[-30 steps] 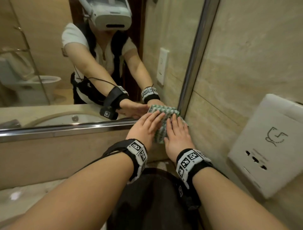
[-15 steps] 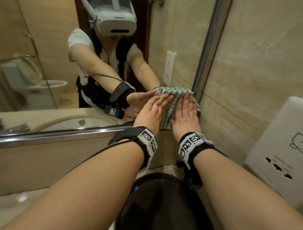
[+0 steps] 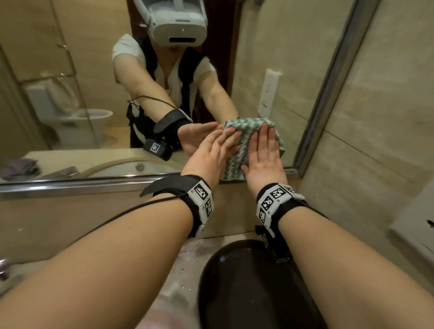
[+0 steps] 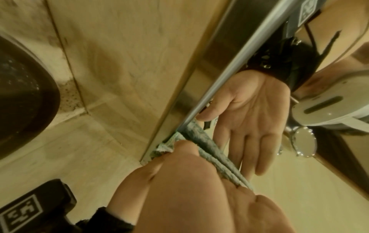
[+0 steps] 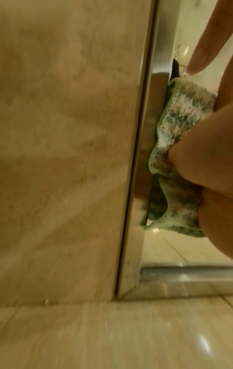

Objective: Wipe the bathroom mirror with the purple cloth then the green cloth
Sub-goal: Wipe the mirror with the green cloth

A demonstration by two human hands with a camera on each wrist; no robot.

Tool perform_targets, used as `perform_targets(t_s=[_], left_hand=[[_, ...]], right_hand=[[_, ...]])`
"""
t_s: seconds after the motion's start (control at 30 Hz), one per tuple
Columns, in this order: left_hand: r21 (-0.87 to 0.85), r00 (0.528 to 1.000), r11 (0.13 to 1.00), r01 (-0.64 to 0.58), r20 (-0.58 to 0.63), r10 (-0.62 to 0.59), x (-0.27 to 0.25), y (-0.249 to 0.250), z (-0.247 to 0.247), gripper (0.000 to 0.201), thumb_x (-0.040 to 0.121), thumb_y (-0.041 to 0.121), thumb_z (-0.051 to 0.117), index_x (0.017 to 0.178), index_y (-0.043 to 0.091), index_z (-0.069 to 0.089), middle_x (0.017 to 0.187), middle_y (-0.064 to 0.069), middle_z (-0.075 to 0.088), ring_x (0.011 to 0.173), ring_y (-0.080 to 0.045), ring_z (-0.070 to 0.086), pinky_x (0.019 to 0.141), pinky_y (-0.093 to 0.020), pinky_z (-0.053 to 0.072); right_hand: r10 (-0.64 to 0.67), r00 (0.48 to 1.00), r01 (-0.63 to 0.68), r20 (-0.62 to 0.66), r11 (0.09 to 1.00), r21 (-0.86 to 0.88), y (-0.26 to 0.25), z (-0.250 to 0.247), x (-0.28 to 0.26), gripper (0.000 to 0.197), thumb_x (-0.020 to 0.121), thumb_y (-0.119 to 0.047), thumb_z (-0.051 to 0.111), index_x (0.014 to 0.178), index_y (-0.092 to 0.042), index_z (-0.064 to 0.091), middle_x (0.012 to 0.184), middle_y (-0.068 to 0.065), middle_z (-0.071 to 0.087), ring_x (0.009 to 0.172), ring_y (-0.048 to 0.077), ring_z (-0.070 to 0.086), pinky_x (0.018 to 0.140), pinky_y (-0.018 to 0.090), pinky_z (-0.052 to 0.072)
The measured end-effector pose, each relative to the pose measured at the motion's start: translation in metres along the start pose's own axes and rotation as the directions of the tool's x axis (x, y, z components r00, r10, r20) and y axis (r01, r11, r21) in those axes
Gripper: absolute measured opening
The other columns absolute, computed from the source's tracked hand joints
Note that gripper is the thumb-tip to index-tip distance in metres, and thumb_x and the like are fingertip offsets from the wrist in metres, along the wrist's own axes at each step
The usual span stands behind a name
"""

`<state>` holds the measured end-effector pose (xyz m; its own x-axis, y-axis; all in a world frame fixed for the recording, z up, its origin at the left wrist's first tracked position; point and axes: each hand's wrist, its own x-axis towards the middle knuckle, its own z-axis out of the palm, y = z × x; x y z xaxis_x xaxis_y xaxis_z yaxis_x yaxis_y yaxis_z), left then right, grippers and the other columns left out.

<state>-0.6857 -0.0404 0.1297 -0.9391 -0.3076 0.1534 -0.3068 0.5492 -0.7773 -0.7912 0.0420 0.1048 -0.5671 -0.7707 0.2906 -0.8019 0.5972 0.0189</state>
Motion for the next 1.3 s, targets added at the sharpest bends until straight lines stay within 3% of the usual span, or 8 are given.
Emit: perform_targets(t_s=[0.17,0.37,0.5,0.67,0.87,1.0,1.17,1.3], left_hand=[[0.052,0.997,0.997,0.062,0.042,-0.064,-0.046,-0.035,0.033,0.068,0.101,0.035,0.019,0.143,0.0,-0.021,0.15,-0.022,-0.024,0.14,-0.035,-0.021,0.111,-0.045,-0.012],[0.064,0.983,0.989,0.133,0.123,-0.14,-0.103,-0.086,0.073,0.066,0.1,0.032,0.02,0.144,0.002,-0.019,0.151,-0.02,-0.024,0.14,-0.034,-0.022,0.108,-0.044,-0.018],[0.074,0.965,0.98,0.184,0.177,-0.194,-0.137,-0.115,0.094,0.065,0.101,0.033,0.021,0.146,0.005,-0.017,0.152,-0.019,-0.023,0.14,-0.033,-0.022,0.099,-0.043,-0.025],[0.037,0.96,0.98,0.196,0.195,-0.199,-0.161,-0.14,0.112,0.065,0.1,0.033,0.024,0.148,0.008,-0.013,0.153,-0.015,-0.022,0.141,-0.03,-0.021,0.107,-0.041,-0.021],[-0.002,0.972,0.988,0.154,0.179,-0.151,-0.163,-0.14,0.108,0.065,0.101,0.039,0.022,0.149,0.009,-0.009,0.153,-0.017,-0.019,0.141,-0.031,-0.02,0.11,-0.043,-0.017],[-0.01,0.978,0.992,0.127,0.168,-0.124,-0.155,-0.136,0.1,0.064,0.101,0.04,0.022,0.15,0.008,-0.003,0.154,-0.019,-0.016,0.141,-0.033,-0.019,0.111,-0.043,-0.015],[-0.009,0.981,0.997,0.083,0.175,-0.08,-0.133,-0.125,0.08,0.066,0.1,0.04,0.024,0.15,0.011,-0.009,0.153,-0.017,-0.022,0.141,-0.03,-0.021,0.111,-0.042,-0.016],[-0.022,0.987,0.997,0.076,0.146,-0.072,-0.109,-0.112,0.061,0.069,0.099,0.043,0.026,0.149,0.014,-0.012,0.152,-0.015,-0.025,0.14,-0.029,-0.023,0.109,-0.04,-0.018]], right_hand=[[-0.118,0.992,0.118,-0.031,0.993,-0.005,-0.059,-0.006,0.0,0.08,0.1,-0.035,0.03,0.116,-0.009,-0.044,0.121,0.008,-0.052,0.138,0.034,-0.027,0.103,0.037,-0.028],[-0.242,0.969,0.243,-0.051,0.97,0.004,-0.144,-0.014,0.001,0.075,0.1,-0.034,0.031,0.127,-0.011,-0.035,0.126,0.005,-0.049,0.134,0.029,-0.034,0.1,0.036,-0.033],[-0.287,0.955,0.289,-0.075,0.957,0.02,-0.196,-0.018,0.002,0.074,0.099,-0.033,0.031,0.128,-0.012,-0.034,0.126,0.003,-0.049,0.123,0.024,-0.042,0.096,0.035,-0.036],[-0.283,0.955,0.286,-0.088,0.958,0.024,-0.237,-0.018,0.0,0.073,0.099,-0.031,0.03,0.128,-0.013,-0.035,0.128,0.002,-0.048,0.133,0.025,-0.036,0.094,0.034,-0.037],[-0.277,0.958,0.274,-0.074,0.96,-0.051,-0.231,-0.021,0.0,0.073,0.1,-0.038,0.029,0.128,-0.017,-0.035,0.137,-0.001,-0.043,0.139,0.024,-0.027,0.105,0.035,-0.026],[-0.287,0.956,0.276,-0.056,0.948,-0.156,-0.214,-0.023,0.003,0.073,0.1,-0.04,0.027,0.128,-0.018,-0.036,0.128,-0.003,-0.048,0.139,0.021,-0.029,0.106,0.035,-0.024],[-0.292,0.955,0.281,-0.058,0.947,-0.157,-0.175,-0.028,0.007,0.074,0.099,-0.04,0.032,0.128,-0.023,-0.035,0.126,-0.006,-0.048,0.126,0.014,-0.039,0.096,0.029,-0.036],[-0.263,0.963,0.252,-0.058,0.956,-0.151,-0.135,-0.031,0.009,0.076,0.098,-0.039,0.034,0.127,-0.023,-0.034,0.128,-0.007,-0.047,0.123,0.013,-0.04,0.095,0.028,-0.036]])
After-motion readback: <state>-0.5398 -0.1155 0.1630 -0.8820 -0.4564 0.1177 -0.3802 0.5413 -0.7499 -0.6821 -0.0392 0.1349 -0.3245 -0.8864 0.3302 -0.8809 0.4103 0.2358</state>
